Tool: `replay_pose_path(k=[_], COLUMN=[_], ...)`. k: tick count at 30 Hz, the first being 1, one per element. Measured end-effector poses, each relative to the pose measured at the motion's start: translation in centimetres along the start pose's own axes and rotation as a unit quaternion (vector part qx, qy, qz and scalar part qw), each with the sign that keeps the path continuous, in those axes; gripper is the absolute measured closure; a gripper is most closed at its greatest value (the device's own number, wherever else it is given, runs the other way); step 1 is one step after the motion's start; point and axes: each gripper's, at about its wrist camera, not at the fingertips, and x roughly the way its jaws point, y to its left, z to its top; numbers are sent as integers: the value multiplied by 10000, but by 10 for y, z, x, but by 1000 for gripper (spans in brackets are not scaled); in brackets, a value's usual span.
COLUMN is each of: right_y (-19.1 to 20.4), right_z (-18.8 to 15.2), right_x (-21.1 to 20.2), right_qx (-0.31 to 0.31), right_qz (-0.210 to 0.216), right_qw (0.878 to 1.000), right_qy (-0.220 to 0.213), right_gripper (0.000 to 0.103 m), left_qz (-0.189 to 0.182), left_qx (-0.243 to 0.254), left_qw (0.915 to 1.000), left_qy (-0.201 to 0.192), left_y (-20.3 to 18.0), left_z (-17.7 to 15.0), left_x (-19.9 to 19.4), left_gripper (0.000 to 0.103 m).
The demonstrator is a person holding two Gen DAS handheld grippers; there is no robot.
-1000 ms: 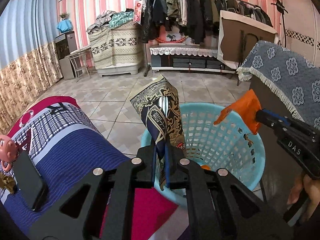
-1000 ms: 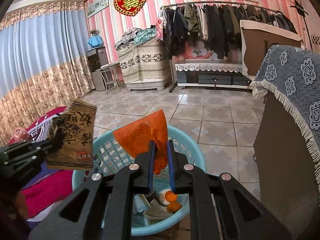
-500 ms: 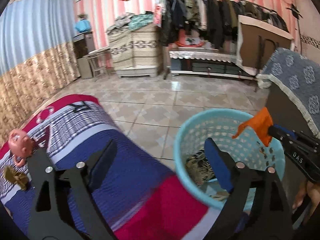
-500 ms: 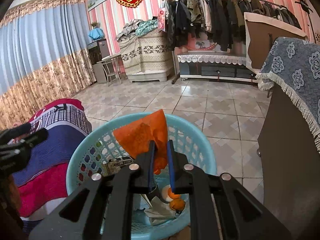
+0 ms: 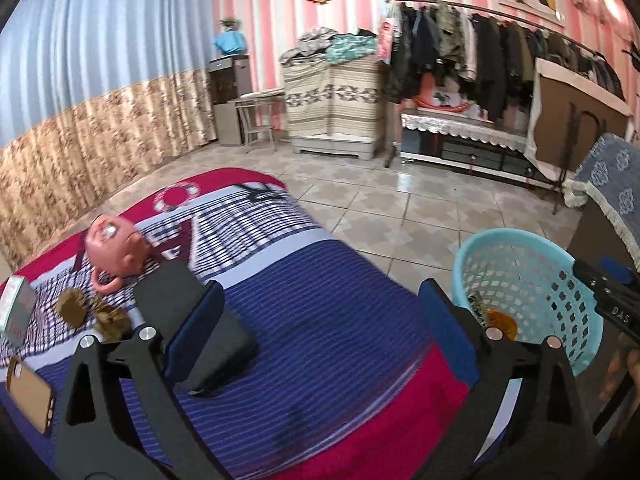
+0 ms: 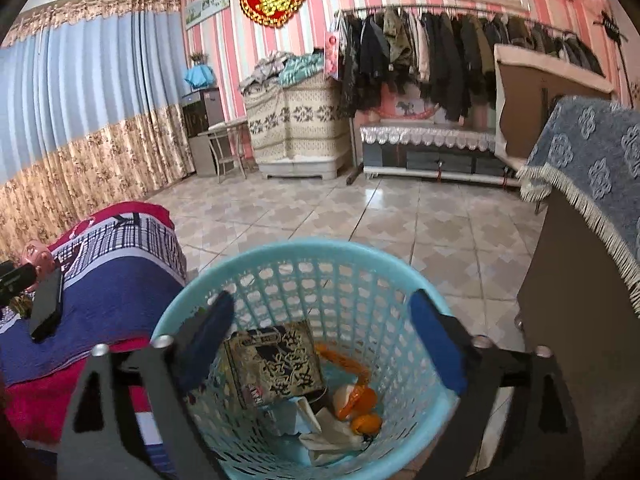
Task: Collect trash
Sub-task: 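Move both grippers back over the items on the bed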
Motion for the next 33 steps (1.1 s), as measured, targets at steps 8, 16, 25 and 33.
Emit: replay_pose_path(k=[8, 16, 25, 33], right_y=[8, 24, 50, 86], right_z=[0, -2, -12, -20], right_x=[-4, -9, -20, -28], right_qx=[-126, -305, -646, -857], right_qz=[13, 48, 140, 477], right_qw=[9999, 9995, 9978, 9951], right_qy=[-56, -65, 10, 139], right_gripper=[6, 6, 6, 5], left_qz=[319, 681, 924, 1262], left_qx=[-283, -379, -655, -948], left_qw=[9991, 9969, 9934, 9871], left_qy=[-6, 63, 168, 279], left_y=[45, 89, 138, 190], left_z=[-10, -27, -50, -70], left_x=[-15, -31, -50, -65], left_gripper=[6, 6, 6, 6])
